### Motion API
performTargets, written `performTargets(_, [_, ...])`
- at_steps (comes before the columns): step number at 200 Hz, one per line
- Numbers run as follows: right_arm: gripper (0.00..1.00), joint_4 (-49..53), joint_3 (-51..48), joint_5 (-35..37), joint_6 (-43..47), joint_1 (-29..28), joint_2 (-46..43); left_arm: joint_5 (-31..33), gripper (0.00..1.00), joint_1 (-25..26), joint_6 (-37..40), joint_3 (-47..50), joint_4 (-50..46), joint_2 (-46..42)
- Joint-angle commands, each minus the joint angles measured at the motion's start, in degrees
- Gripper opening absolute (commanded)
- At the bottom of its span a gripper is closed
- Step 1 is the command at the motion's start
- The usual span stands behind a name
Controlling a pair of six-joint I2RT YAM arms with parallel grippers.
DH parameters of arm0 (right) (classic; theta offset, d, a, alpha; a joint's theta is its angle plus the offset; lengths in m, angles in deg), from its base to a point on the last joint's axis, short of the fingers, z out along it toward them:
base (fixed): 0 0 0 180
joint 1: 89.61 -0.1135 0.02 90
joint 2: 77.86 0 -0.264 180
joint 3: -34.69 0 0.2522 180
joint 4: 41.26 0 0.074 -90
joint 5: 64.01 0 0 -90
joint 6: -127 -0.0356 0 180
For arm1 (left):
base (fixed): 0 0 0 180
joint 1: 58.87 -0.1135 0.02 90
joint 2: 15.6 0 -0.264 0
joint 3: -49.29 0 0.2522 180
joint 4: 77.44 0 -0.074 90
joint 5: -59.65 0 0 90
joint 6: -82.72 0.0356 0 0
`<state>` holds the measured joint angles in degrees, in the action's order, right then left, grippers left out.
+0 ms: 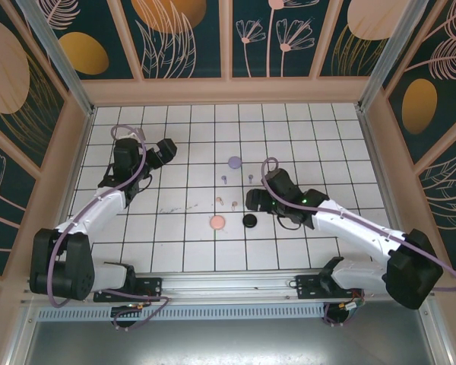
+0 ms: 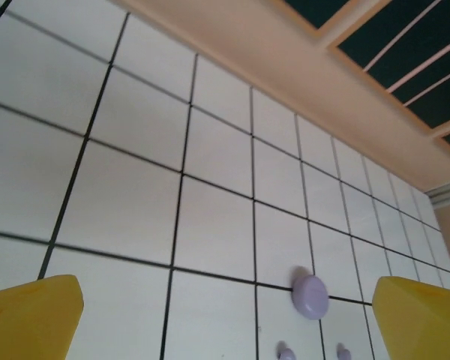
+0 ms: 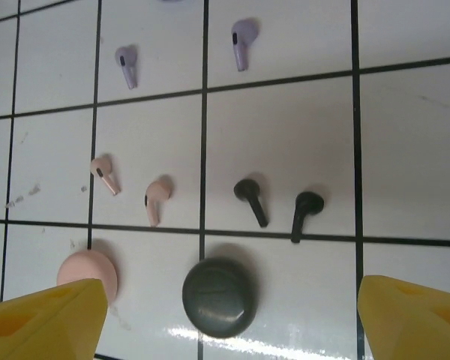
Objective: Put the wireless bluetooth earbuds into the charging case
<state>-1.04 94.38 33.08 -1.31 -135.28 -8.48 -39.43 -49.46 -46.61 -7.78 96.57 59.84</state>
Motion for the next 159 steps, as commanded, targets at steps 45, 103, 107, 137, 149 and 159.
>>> performTargets(45, [0.81, 10.98, 8.91, 2.25, -2.19, -5.09, 11.02, 0.23, 0.99, 1.63, -4.49, 1.93, -0.76, 0.24])
performTargets(103, [0.78, 12.66, 9.54, 2.2, -4.43, -7.5, 16.56, 0.2, 0.99, 3.45, -5.58, 2.45, 1.3, 0.18])
performTargets(107, [0.78, 12.36, 9.28, 2.02, -4.42, -7.5, 16.71, 0.14, 0.99, 3.65, -5.59, 2.32, 1.51, 0.34])
performTargets(137, [0.75, 9.99, 8.57, 0.5, -3.46, -7.5, 18.84, -0.09, 0.99, 5.0, -5.28, 0.28, 1.15, 1.57])
performTargets(149, [0.74, 9.52, 9.06, 0.12, -3.02, -7.5, 20.14, -0.14, 0.99, 5.41, -5.15, -0.09, 1.02, 1.81])
performTargets(159, [0.74, 8.94, 9.35, -0.42, -2.56, -7.5, 21.43, -0.23, 0.99, 5.67, -4.97, -0.36, 0.93, 1.87])
